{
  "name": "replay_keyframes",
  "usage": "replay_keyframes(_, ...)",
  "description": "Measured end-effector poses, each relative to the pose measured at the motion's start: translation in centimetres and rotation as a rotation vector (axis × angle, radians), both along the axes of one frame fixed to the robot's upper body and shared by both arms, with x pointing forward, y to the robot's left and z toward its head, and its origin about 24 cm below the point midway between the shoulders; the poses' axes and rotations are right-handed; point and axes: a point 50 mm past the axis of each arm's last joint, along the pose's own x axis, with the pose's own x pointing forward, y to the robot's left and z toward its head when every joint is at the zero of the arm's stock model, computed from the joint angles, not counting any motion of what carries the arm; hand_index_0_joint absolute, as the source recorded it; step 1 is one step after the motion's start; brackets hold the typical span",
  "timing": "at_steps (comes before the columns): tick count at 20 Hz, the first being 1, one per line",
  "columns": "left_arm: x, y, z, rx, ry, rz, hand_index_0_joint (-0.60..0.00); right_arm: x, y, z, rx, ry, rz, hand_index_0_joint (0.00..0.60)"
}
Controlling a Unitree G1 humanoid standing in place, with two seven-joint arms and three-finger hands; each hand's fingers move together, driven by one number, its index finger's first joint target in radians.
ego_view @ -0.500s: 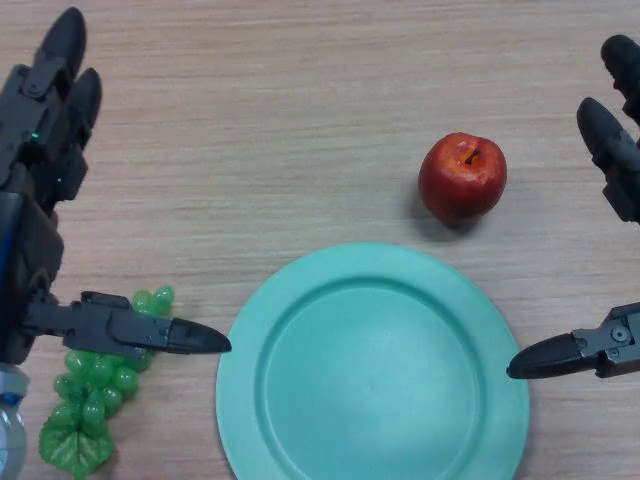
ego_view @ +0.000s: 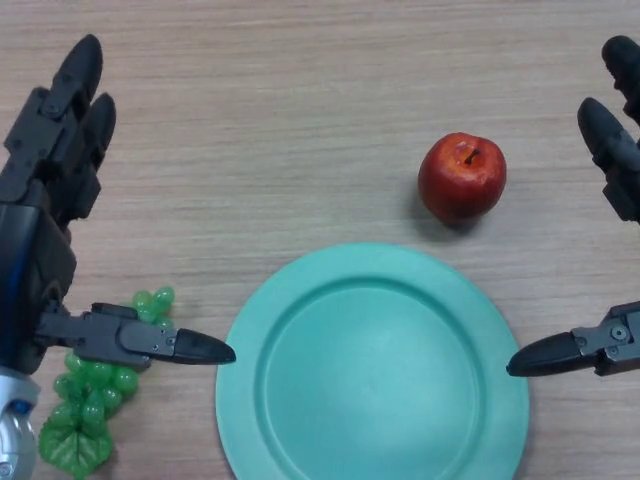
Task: Pick up the red apple and place it on the plate
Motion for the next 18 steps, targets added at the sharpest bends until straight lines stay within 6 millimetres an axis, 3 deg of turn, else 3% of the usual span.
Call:
replay_keyframes(6, 0.3, 0.6, -1.6, -0.007, 0.051, 0.022, 0.000, 4.0, 1.3, -0.9, 0.015, 0.065, 0.030, 0.000)
replay_keyframes(13, 0.4, 1.0, -1.6, 0.005, 0.034, 0.023, 0.000, 11.0, 0.0, -5.1, -0.154, 0.136, -0.093, 0.000)
replay_keyframes(18, 0.4, 1.1, -1.5, 0.010, 0.030, 0.028, 0.000, 13.9, -0.9, -7.4, -0.199, 0.188, -0.155, 0.000)
